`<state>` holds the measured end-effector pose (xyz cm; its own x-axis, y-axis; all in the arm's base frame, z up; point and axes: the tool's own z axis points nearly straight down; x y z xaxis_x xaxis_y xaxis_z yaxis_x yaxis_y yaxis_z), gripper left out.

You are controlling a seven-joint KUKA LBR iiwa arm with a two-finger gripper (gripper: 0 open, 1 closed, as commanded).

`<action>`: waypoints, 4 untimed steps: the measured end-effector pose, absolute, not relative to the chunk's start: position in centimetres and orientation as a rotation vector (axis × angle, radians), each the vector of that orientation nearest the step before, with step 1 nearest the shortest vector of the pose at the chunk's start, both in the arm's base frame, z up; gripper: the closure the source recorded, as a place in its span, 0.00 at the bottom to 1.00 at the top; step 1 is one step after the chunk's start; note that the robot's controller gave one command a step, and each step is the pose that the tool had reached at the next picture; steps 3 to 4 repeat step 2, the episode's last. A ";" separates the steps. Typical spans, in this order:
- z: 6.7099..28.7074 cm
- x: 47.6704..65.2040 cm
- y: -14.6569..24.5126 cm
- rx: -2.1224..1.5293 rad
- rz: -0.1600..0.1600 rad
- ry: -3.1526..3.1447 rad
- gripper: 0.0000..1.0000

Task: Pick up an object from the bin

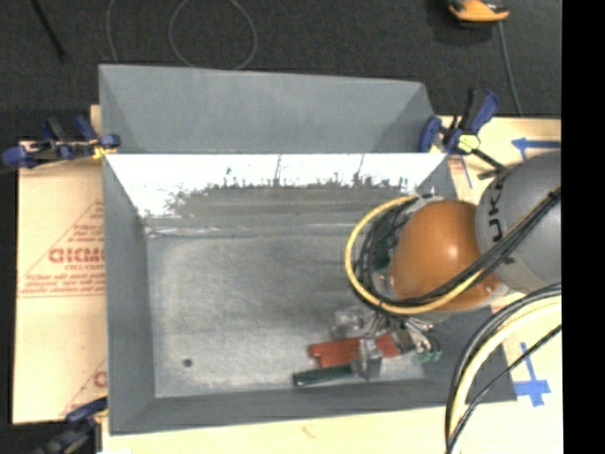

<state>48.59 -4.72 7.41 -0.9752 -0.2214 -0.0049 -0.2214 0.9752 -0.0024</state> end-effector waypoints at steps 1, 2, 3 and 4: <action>12.0 48.8 -4.9 -0.337 -0.004 3.117 1.00; 14.9 48.9 -5.0 -0.322 -0.004 3.120 1.00; 14.9 48.9 -5.0 -0.322 -0.004 3.120 1.00; 14.9 48.9 -5.0 -0.322 -0.004 3.120 1.00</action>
Offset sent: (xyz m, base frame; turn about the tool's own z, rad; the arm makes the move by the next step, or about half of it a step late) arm 0.0000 0.0000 0.0430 0.0000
